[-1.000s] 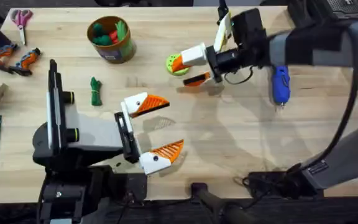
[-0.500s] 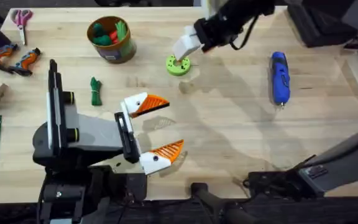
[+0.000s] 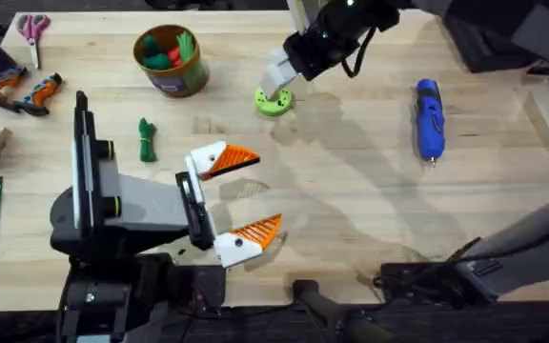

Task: Pick up the gripper from the table and insert it into the empty holder that is missing its gripper. Then pick up a screw, insert it into the mounting hole, and use the screwdriver to tighten it. Finally, clean up the table by picking up the vegetable and placing it into the bucket.

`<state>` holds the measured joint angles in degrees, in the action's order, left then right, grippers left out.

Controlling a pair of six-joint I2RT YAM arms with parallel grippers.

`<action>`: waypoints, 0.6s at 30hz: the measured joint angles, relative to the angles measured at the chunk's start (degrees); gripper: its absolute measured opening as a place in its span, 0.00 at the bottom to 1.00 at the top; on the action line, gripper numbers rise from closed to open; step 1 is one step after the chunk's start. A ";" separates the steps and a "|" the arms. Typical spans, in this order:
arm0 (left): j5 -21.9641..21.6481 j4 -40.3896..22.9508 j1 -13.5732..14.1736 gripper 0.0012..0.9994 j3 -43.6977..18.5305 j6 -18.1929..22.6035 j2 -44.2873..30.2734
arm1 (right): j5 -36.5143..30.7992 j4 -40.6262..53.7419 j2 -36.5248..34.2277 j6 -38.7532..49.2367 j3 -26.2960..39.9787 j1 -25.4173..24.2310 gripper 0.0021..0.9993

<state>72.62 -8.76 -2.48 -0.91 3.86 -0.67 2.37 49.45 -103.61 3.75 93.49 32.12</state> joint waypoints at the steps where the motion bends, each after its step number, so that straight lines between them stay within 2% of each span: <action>1: 0.00 0.00 0.00 0.99 0.00 0.00 0.00 | 0.00 0.03 0.01 0.10 0.00 0.00 0.99; 6: 0.00 0.00 0.00 0.99 0.00 0.00 0.00 | -0.02 -0.35 -0.58 0.15 0.00 0.28 0.99; 16: 0.00 0.00 0.00 0.99 0.00 0.00 0.00 | -0.02 -6.07 -8.12 0.39 0.00 2.89 0.99; 18: 0.00 0.00 0.00 0.99 0.00 0.00 0.00 | -0.14 -6.14 -9.06 0.55 0.00 2.97 0.95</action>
<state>72.62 -8.75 -2.48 -0.91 3.86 -0.67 2.23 43.31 -112.67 4.29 93.49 35.09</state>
